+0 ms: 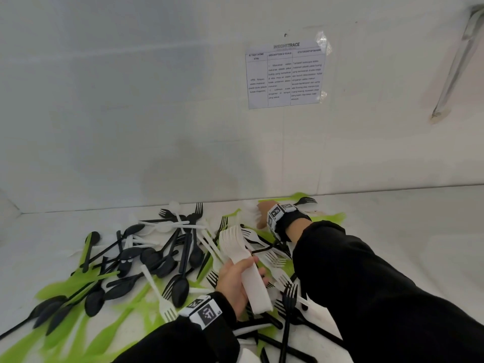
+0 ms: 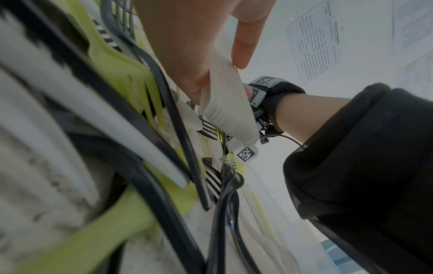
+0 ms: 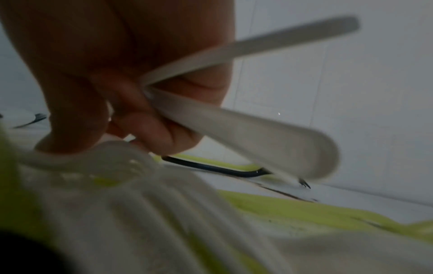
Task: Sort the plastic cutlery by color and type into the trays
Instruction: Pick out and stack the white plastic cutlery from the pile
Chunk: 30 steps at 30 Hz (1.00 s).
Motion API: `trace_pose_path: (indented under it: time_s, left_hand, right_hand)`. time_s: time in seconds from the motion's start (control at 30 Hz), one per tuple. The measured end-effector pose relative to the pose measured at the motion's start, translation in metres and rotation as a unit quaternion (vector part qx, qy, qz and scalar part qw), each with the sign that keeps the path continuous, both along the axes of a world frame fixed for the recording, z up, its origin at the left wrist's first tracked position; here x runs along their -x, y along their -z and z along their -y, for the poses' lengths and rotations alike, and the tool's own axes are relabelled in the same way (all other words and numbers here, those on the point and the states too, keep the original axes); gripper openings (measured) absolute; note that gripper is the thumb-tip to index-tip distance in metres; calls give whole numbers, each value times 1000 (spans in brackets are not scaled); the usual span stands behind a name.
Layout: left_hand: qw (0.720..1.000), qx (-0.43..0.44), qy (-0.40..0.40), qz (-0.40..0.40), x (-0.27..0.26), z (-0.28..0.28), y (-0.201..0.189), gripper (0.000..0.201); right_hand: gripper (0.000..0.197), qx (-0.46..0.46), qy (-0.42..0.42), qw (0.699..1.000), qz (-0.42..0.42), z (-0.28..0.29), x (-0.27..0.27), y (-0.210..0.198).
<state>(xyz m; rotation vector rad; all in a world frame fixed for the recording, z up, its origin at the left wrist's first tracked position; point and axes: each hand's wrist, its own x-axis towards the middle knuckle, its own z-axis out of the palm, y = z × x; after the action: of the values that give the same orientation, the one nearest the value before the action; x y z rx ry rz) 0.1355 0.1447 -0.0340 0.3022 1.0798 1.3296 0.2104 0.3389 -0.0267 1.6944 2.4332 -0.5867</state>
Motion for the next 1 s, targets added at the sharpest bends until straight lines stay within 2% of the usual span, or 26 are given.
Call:
trace_pose_path:
  time_s: [0.17,0.3,0.4,0.47,0.63,0.73,0.87,1.0]
  left_hand:
    - [1000,-6,-4,-14,2,3,2,18]
    - [1000,-4,-2,-22,3,4,0,12]
    - [999,-5,-7,-31,8,6,-1,5]
    - [999,-1,-22,-34,14,8,-2,2]
    - [997,-22,-55,-50,28,19,-11,4]
    - [996,-37,-54,-52,33,27,-16,7]
    - [997,-41,-28,-64,34,38,-22,5]
    - [996,-31,-1,-84,36,50,-23,13]
  right_hand:
    - [57,6,31,989,-143,10,-14,-29]
    - [32,13,88,942,-324,22,-21,-53]
    - [28,78,95,913,-388,34,-28,-67]
    - [36,102,67,915,-385,45,-30,-75]
    - [29,22,-13,940,-340,81,-29,-98]
    - [16,54,6,944,-325,106,-22,-105]
    - [27,41,20,949,-313,132,-8,-100]
    - [33,21,6,952,-306,146,-1,-94]
